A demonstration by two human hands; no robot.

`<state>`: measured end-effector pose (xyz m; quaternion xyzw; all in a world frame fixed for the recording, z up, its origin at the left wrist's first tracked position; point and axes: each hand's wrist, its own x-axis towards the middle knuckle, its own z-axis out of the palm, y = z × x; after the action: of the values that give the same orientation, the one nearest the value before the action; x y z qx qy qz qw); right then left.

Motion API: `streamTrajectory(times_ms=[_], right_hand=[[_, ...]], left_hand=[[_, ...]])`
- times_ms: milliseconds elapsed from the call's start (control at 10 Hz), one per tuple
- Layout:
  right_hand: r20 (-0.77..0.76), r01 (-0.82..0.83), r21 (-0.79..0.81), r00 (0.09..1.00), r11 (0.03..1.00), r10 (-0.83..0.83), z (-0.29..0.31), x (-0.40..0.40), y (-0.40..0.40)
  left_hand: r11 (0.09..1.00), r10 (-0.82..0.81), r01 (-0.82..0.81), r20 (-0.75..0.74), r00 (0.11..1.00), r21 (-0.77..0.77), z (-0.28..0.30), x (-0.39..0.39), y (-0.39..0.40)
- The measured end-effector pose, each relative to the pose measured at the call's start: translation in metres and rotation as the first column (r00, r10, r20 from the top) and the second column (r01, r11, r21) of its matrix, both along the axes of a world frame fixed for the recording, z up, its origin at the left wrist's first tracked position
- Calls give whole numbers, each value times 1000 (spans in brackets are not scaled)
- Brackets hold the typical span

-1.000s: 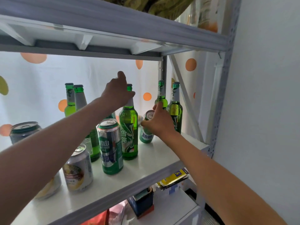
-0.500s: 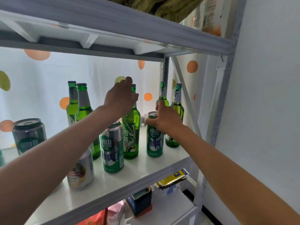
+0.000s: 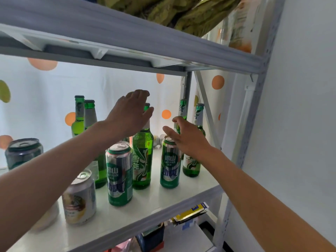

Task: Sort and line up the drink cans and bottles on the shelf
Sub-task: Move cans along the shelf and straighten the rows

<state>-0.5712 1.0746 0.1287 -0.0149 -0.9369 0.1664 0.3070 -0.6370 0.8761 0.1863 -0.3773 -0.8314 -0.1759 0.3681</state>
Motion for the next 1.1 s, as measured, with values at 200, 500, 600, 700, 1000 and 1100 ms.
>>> streamTrajectory(times_ms=[200, 500, 600, 700, 1000, 1100], right_hand=[[13, -86, 43, 996, 995, 86, 44, -21, -4], [178, -46, 265, 984, 963, -2, 77, -66, -11], [282, -36, 313, 958, 949, -56, 93, -88, -12], [363, -50, 314, 929, 948, -71, 101, -110, -15], [532, -111, 356, 840, 928, -103, 97, -205, -8], [679, -172, 242, 733, 955, -40, 97, -244, -3]], left_hand=[[980, -51, 25, -128, 990, -197, 16, -4, 0], [973, -190, 210, 184, 964, -97, 43, -35, -7], [979, -196, 206, 320, 927, 2, 55, -46, -5], [977, -182, 209, 378, 908, -30, 64, -59, -5], [972, 127, -27, 421, 898, -235, 65, -108, -19], [915, 204, -42, 372, 905, -402, 62, -120, -19]])
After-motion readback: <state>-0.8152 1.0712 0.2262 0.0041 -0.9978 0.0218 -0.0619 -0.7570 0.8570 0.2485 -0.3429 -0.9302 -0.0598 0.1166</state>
